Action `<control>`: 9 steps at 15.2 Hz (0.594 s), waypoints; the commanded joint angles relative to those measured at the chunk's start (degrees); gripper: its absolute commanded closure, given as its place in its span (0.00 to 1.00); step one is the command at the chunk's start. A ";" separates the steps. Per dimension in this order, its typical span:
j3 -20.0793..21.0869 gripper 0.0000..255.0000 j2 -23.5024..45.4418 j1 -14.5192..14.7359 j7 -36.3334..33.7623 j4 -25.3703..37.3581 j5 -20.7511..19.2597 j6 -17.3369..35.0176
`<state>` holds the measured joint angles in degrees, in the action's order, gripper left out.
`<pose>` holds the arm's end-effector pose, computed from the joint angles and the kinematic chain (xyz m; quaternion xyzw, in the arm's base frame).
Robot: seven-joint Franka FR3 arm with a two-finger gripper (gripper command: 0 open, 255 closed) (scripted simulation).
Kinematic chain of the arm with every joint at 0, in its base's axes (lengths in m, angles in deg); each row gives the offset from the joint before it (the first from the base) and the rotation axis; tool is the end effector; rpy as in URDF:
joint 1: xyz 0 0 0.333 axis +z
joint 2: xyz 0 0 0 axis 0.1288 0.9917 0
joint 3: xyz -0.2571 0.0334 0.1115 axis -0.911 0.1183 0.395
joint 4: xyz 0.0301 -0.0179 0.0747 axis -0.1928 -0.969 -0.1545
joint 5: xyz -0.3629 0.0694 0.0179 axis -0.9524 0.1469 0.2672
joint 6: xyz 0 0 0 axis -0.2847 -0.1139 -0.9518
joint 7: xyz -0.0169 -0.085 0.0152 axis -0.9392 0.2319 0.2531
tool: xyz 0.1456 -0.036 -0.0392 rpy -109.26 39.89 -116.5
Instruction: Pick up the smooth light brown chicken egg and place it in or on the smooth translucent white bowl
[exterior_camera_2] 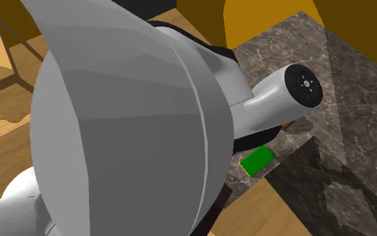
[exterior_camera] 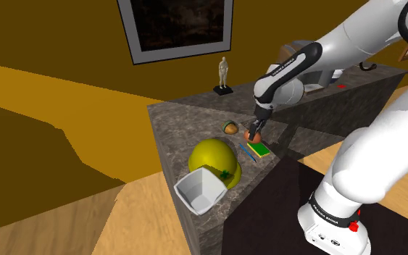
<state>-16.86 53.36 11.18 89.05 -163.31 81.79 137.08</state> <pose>0.3649 -0.1319 0.2300 -0.9925 -0.0623 -0.0383 0.0982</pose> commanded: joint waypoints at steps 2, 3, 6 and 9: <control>3.12 1.00 -2.40 1.23 -4.77 -2.10 -0.34 0.55; 4.34 1.00 -2.94 1.95 -6.46 -2.82 -0.06 1.02; 8.04 1.00 -4.10 4.35 -11.41 -4.49 1.17 2.40; 11.73 1.00 -4.53 7.10 -16.24 -5.43 2.83 3.77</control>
<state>-6.36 48.56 17.12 74.44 -168.43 83.73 139.96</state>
